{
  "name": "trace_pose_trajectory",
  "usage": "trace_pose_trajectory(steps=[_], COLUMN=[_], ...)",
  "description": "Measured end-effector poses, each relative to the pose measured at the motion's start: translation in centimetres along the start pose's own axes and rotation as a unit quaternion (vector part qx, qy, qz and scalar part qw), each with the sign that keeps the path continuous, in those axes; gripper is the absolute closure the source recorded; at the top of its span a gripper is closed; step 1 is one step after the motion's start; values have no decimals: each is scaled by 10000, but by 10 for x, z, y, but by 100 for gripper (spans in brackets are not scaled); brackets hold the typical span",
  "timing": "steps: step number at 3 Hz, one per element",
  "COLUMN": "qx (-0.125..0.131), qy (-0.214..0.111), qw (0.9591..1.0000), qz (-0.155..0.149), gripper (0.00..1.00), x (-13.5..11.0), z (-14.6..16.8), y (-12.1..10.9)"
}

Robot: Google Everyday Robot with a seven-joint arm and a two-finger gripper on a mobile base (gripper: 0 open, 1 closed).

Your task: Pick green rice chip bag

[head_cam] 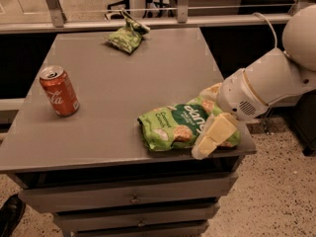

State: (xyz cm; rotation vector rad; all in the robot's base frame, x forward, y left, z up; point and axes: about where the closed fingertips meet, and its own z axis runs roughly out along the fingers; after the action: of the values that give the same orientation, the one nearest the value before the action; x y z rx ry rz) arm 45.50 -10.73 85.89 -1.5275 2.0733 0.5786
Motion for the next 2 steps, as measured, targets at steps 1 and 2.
trace_pose_trajectory(steps=[1,2], qx=[-222,-326], qy=[-243,-343], qw=[9995,9989], qz=[0,22], gripper=[24,47], x=[-8,-11], z=[25,36], y=[8,12])
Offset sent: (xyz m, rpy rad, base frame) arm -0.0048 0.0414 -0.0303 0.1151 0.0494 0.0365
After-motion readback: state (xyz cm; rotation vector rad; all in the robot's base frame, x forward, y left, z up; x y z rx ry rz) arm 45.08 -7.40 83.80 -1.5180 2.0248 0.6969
